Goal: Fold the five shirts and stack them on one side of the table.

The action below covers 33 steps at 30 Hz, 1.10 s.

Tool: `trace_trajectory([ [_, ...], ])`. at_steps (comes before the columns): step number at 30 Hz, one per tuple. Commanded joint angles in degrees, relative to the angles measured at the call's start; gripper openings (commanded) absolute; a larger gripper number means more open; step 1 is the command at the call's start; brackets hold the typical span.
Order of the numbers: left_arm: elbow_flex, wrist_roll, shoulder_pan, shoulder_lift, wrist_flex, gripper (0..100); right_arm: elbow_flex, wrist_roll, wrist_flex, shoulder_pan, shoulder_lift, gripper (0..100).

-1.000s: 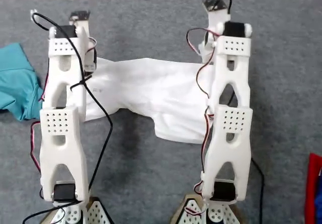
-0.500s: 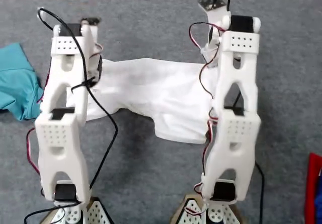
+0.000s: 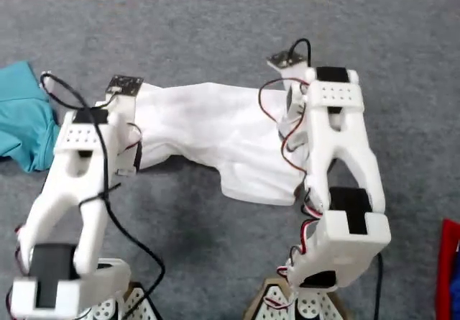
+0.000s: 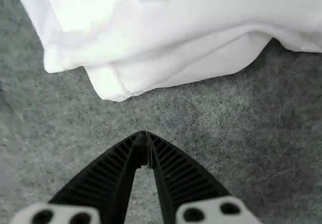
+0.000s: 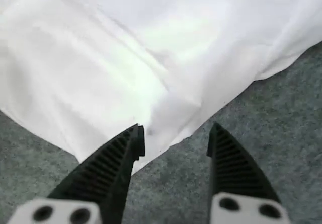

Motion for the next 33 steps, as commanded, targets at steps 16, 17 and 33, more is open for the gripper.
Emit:
trace_trajectory([
  [16,-2.37,2.64,-0.88,4.26,-0.44,2,-6.73,-9.67,-1.23,-3.03,8.48,3.7],
  [17,-2.37,2.64,-0.88,4.26,-0.44,2,-6.73,-9.58,-0.53,-2.86,7.69,3.7],
  [33,-10.11,2.64,-0.88,4.09,9.58,2,3.12,-4.13,5.71,-2.59,-7.87,3.7],
])
